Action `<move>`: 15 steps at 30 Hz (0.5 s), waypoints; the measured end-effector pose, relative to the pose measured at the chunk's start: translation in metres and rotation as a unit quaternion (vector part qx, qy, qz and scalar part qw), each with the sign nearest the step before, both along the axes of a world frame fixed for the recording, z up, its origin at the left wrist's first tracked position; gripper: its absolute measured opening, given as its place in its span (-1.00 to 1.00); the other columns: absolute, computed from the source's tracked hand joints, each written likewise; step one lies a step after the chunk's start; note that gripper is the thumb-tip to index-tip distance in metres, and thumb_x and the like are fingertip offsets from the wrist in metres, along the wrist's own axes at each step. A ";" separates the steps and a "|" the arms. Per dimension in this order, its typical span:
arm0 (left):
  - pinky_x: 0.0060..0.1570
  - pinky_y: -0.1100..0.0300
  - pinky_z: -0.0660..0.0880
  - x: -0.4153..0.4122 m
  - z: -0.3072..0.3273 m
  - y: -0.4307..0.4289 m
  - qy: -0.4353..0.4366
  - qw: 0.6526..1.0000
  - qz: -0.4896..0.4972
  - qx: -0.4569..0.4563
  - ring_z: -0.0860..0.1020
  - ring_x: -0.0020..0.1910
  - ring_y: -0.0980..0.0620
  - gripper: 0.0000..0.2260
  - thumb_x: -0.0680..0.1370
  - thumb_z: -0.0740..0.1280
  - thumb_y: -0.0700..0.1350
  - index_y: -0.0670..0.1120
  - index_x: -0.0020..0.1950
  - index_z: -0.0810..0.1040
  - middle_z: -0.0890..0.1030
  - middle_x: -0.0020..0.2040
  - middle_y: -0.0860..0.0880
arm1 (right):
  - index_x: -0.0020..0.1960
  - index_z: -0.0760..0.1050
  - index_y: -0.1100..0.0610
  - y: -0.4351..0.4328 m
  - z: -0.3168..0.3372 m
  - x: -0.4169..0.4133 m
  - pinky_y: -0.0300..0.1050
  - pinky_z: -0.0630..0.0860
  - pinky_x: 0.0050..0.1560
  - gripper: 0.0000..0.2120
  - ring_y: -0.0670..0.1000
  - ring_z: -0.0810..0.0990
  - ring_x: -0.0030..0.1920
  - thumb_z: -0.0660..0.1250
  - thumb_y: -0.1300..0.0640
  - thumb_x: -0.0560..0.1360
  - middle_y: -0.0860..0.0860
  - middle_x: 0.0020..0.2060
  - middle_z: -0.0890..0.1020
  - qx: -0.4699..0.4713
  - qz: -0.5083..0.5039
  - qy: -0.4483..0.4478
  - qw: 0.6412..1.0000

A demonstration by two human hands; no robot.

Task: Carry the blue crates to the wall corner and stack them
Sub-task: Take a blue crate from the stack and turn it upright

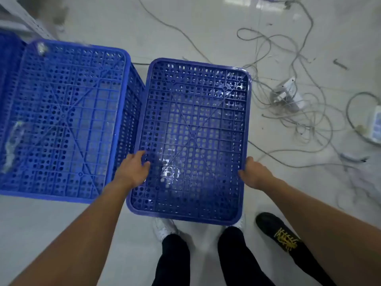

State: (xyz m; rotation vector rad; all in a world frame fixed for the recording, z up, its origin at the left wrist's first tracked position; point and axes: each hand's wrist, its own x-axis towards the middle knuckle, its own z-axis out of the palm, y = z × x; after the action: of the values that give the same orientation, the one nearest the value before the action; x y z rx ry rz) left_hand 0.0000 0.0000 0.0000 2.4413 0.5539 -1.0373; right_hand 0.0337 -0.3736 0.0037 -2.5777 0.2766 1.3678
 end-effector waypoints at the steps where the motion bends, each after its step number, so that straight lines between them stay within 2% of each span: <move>1: 0.20 -0.14 0.48 0.001 -0.005 0.001 -0.032 0.999 0.003 0.030 0.48 0.27 -0.22 -0.53 0.67 0.14 0.06 -0.03 0.56 0.21 0.33 0.47 -0.18 | 0.35 0.23 0.27 0.001 -0.008 0.003 -0.01 0.39 -0.14 -0.58 0.19 0.52 -0.06 0.16 0.03 0.62 0.21 0.15 0.56 -0.018 -0.009 -0.007 1.000; 3: 0.17 -0.14 0.48 0.004 -0.019 0.006 -0.087 0.993 0.030 0.073 0.48 0.27 -0.22 -0.56 0.67 0.16 0.03 -0.09 0.52 0.27 0.38 0.44 -0.18 | 0.38 0.20 0.29 -0.002 -0.023 0.009 -0.02 0.38 -0.10 -0.52 0.23 0.55 0.07 0.18 0.01 0.61 0.23 0.20 0.54 -0.058 -0.034 -0.034 0.997; 7: 0.15 -0.16 0.52 0.012 -0.044 0.018 -0.067 0.992 0.059 0.089 0.51 0.24 -0.22 -0.51 0.67 0.18 -0.01 -0.10 0.57 0.18 0.39 0.46 -0.18 | 0.29 0.25 0.25 -0.004 -0.050 0.015 0.00 0.39 -0.15 -0.61 0.18 0.52 -0.09 0.15 0.00 0.61 0.20 0.11 0.57 -0.052 -0.099 -0.068 0.991; 9: -0.04 -0.09 0.57 0.017 -0.054 0.022 -0.073 0.993 0.065 0.059 0.59 0.02 -0.15 -0.53 0.68 0.18 -0.02 -0.06 0.57 0.18 0.52 0.35 -0.16 | 0.30 0.29 0.23 -0.003 -0.061 0.020 0.01 0.40 -0.11 -0.58 0.22 0.56 -0.01 0.11 -0.07 0.63 0.19 0.14 0.56 -0.038 -0.123 -0.105 0.986; 12: -0.32 0.06 0.51 0.023 -0.068 0.028 -0.111 0.990 0.071 0.047 0.55 -0.24 0.00 -0.56 0.68 0.17 -0.03 0.01 0.56 0.20 0.60 0.23 -0.17 | 0.34 0.32 0.22 -0.001 -0.073 0.029 0.06 0.46 -0.02 -0.51 0.25 0.57 0.09 0.03 -0.15 0.65 0.19 0.18 0.57 -0.013 -0.188 -0.154 0.970; 13: -0.37 0.11 0.47 0.026 -0.071 0.029 -0.110 0.990 0.074 0.051 0.55 -0.25 -0.01 -0.56 0.68 0.17 -0.03 0.02 0.57 0.19 0.60 0.25 -0.18 | 0.36 0.31 0.21 0.000 -0.076 0.031 0.08 0.47 0.03 -0.51 0.25 0.57 0.12 0.01 -0.14 0.65 0.19 0.19 0.56 -0.007 -0.208 -0.159 0.965; 15: -0.31 0.10 0.49 0.032 -0.076 0.030 -0.101 0.991 0.079 0.048 0.60 -0.09 -0.14 -0.52 0.68 0.19 -0.02 0.03 0.58 0.15 0.53 0.36 -0.17 | 0.39 0.30 0.20 0.002 -0.080 0.033 0.09 0.45 0.05 -0.52 0.25 0.56 0.15 -0.01 -0.12 0.66 0.19 0.22 0.55 -0.009 -0.232 -0.165 0.959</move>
State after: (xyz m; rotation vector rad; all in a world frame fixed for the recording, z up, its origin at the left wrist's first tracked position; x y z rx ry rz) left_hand 0.0321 0.0303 -0.0764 2.5004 0.7293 -0.7057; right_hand 0.0671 -0.3717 -0.0765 -2.4776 0.7749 0.7636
